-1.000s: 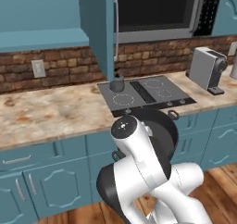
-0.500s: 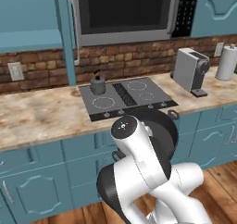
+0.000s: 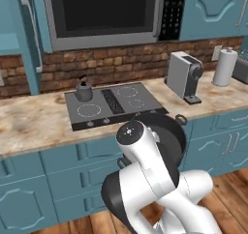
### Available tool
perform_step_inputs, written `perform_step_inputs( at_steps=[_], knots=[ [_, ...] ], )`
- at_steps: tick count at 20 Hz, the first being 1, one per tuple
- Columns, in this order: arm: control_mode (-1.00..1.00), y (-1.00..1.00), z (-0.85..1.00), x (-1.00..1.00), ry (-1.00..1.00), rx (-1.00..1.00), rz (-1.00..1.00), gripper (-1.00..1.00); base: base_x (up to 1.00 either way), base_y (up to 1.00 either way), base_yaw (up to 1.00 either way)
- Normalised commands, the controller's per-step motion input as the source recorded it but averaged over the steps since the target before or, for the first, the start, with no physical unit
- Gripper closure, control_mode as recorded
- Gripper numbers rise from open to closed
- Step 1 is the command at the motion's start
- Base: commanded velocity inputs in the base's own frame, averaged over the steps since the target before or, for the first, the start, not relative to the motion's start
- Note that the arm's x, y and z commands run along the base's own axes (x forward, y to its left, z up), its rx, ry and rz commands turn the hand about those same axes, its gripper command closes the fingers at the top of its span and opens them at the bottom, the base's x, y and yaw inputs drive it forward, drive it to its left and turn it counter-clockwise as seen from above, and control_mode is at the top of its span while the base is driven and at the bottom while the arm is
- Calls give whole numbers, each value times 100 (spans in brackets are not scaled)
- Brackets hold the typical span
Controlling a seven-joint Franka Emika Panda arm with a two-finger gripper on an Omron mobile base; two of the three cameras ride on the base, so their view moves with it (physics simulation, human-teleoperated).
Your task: Pick the kettle from the cabinet and place it on a stove burner. Then pick the pot from the counter and place it on another stove burner. Finally, turn both burners on.
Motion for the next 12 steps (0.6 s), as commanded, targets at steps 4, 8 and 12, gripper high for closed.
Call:
perform_step_inputs(
  at_steps=[4,8,12],
  knots=[
    [100,0,0,0,0,0,0,100,2,-43,0],
    [100,0,0,0,0,0,0,100,14,-33,0],
    [100,0,0,0,0,0,0,100,18,-28,0]
  ],
)
